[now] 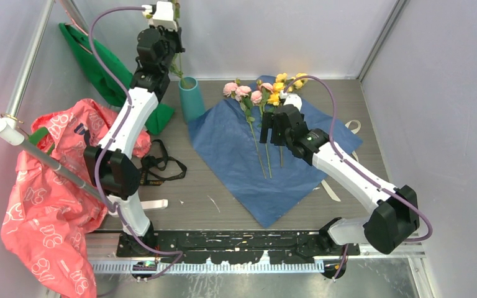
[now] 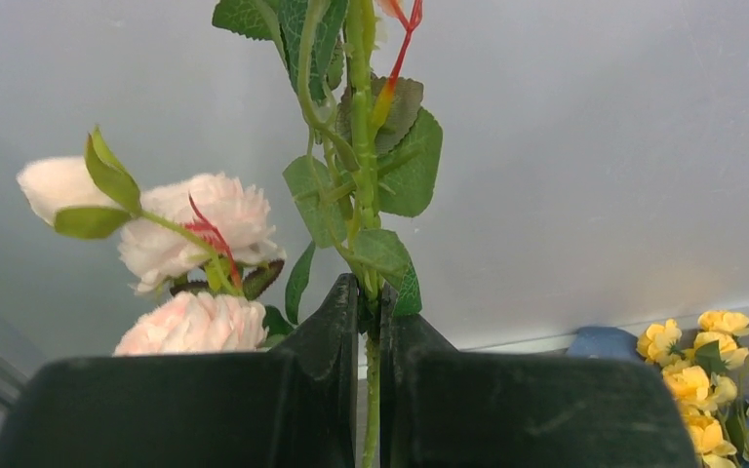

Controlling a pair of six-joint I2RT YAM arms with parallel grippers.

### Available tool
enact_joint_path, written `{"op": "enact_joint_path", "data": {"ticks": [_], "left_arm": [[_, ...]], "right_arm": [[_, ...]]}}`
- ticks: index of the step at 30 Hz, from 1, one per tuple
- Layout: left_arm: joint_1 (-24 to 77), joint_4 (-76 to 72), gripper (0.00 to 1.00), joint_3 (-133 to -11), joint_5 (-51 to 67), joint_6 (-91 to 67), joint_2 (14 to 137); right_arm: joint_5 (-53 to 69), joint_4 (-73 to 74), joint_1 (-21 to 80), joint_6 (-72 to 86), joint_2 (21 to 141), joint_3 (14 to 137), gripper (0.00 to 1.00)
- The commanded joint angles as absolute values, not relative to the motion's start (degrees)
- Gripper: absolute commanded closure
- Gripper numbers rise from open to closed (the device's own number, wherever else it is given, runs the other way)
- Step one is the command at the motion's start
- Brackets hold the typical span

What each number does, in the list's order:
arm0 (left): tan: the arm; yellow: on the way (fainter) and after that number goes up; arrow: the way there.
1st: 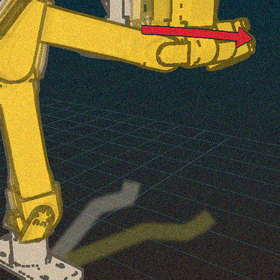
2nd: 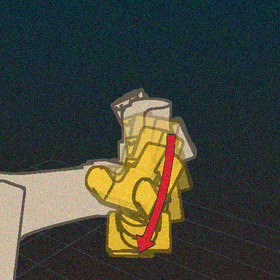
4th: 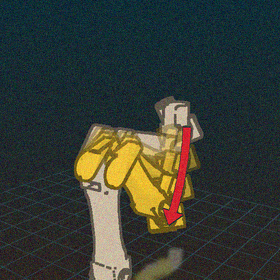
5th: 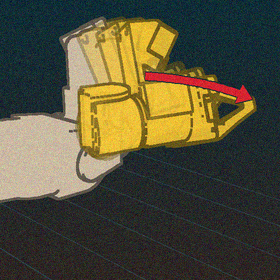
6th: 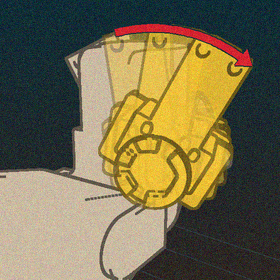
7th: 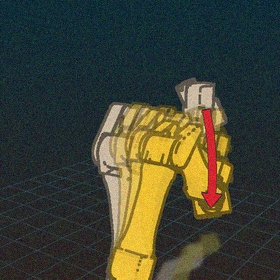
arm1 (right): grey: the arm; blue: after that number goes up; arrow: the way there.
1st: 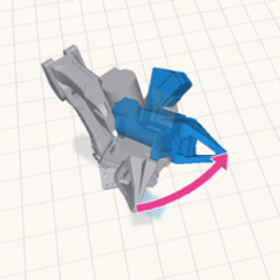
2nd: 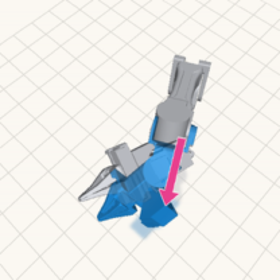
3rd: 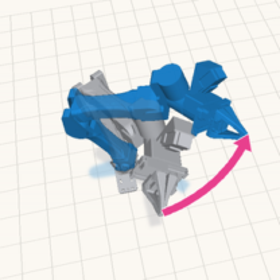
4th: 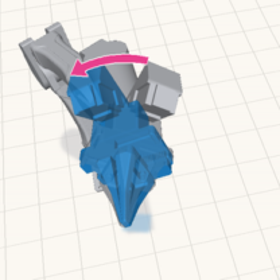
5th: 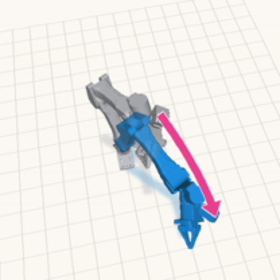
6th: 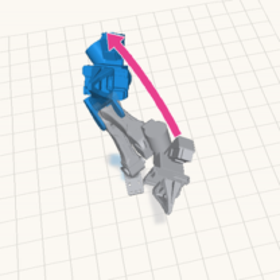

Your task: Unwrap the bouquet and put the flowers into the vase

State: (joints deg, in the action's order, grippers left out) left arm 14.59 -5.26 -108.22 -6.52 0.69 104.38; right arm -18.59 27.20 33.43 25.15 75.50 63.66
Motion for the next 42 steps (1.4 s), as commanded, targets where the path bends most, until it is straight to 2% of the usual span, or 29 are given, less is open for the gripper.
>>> {"op": "enact_joint_path", "data": {"ticks": [1,2,4,5,6,7,9,11,17,25,29,35,42], "left_arm": [[14.38,-9.71,0.95,-104.45,-8.67,0.28,103.02],[14.34,-9.52,0.88,-103.72,-8.74,0.28,102.79],[14.36,-7.96,0.83,-103.37,-9.19,0.31,102.74],[14.34,-7.25,0.72,-103.21,-10.01,0.27,102.6],[14.34,-6.87,0.48,-102.88,-10.21,0.31,102.39],[14.33,-6.59,0.29,-102.31,-10.17,-1.05,101.93],[14.33,-6.44,0.12,-100.9,-8.98,-2.59,100.5],[14.42,-6.9,0.02,-99.5,-7.81,-3.36,98.82],[14.99,-6.79,0.0,-97.94,-3.62,-4.14,94.29],[20.41,-7.65,0.02,-89.97,9.37,-9.65,81.66],[24.39,-9.91,0.03,-83.48,9.52,-13.24,75.61],[29.18,-10.3,0.04,-77.27,8.08,-15.44,72.33],[30.52,-9.84,0.04,-72.66,8.7,-18.61,71.23]], "right_arm": [[-16.85,24.09,32.62,25.97,75.34,62.66,0.13],[-16.73,24.08,32.53,26.01,75.27,62.4,0.13],[-16.63,23.97,32.22,26.1,74.95,61.9,0.13],[-16.46,23.88,32.04,26.14,74.78,61.68,0.13],[-16.3,23.83,31.86,26.18,74.66,61.58,0.13],[-16.07,23.87,31.7,26.27,74.56,61.42,0.13],[-15.49,23.66,31.36,26.26,74.49,61.18,0.13],[-15.07,23.65,31.06,26.35,74.64,60.95,0.13],[-16.42,21.43,29.39,27.63,76.85,59.89,0.16],[-15.51,20.64,21.82,32.41,93.55,68.08,0.18],[-16.89,24.08,18.73,30.87,102.55,77.02,0.22],[-14.12,28.76,16.66,28.57,112.08,87.53,0.33],[-10.13,27.13,15.32,29.1,116.63,86.78,0.36]]}}
